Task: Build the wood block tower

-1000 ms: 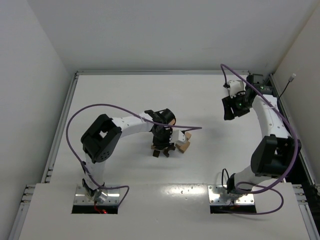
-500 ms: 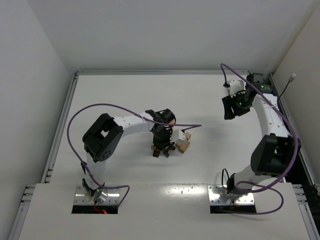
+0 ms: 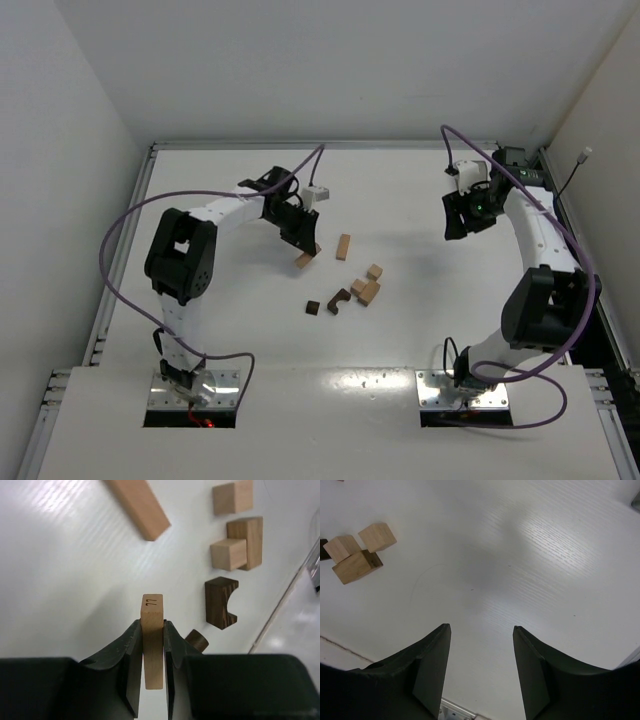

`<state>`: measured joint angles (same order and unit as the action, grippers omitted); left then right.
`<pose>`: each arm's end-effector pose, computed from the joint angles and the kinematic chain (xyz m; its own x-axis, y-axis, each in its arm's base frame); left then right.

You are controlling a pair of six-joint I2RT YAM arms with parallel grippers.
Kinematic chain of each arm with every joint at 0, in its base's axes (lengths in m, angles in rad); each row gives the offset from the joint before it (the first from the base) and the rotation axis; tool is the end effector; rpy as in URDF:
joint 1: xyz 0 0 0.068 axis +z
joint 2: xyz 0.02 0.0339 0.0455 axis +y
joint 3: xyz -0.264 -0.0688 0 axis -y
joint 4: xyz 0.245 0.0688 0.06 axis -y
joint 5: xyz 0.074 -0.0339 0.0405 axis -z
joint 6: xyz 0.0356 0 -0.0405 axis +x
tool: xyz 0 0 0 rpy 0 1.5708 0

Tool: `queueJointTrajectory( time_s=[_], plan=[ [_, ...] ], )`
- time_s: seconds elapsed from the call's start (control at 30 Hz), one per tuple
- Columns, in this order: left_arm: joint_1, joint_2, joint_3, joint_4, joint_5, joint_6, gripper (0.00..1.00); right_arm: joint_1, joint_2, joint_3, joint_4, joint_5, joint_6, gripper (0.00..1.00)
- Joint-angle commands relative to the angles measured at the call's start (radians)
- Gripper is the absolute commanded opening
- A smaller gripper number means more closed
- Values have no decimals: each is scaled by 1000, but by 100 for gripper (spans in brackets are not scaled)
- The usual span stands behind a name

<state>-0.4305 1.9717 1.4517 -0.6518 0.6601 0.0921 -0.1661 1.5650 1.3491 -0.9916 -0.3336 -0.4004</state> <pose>0.3591 -0.1889 0.1928 -0.7836 0.4398 -0.4388 0.6208 0.5805 -0.5269 0.3066 -0.0396 0.2830 -0.8651 -0.2284 -0.4466 -0.3211 0.9361 0.1434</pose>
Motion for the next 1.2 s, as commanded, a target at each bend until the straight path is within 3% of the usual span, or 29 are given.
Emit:
queueJointTrajectory(
  time_s=[0.0, 0.33, 0.57, 0.73, 1.17],
  plan=[
    [42, 67, 45, 81, 85, -179, 0, -1, -8, 5, 1, -38, 8, 49],
    [64, 203, 119, 133, 145, -230, 0, -10, -26, -25, -18, -35, 8, 48],
    [73, 199, 88, 362, -8, -431, 0, -65, -45, -44, -18, -25, 8, 48],
    [73, 237, 137, 385, -76, -502, 0, -87, -45, -44, -27, -25, 8, 48],
    [53, 289, 88, 492, -31, -627, 0, -98, -27, -34, -36, -25, -2, 48]
  ],
)
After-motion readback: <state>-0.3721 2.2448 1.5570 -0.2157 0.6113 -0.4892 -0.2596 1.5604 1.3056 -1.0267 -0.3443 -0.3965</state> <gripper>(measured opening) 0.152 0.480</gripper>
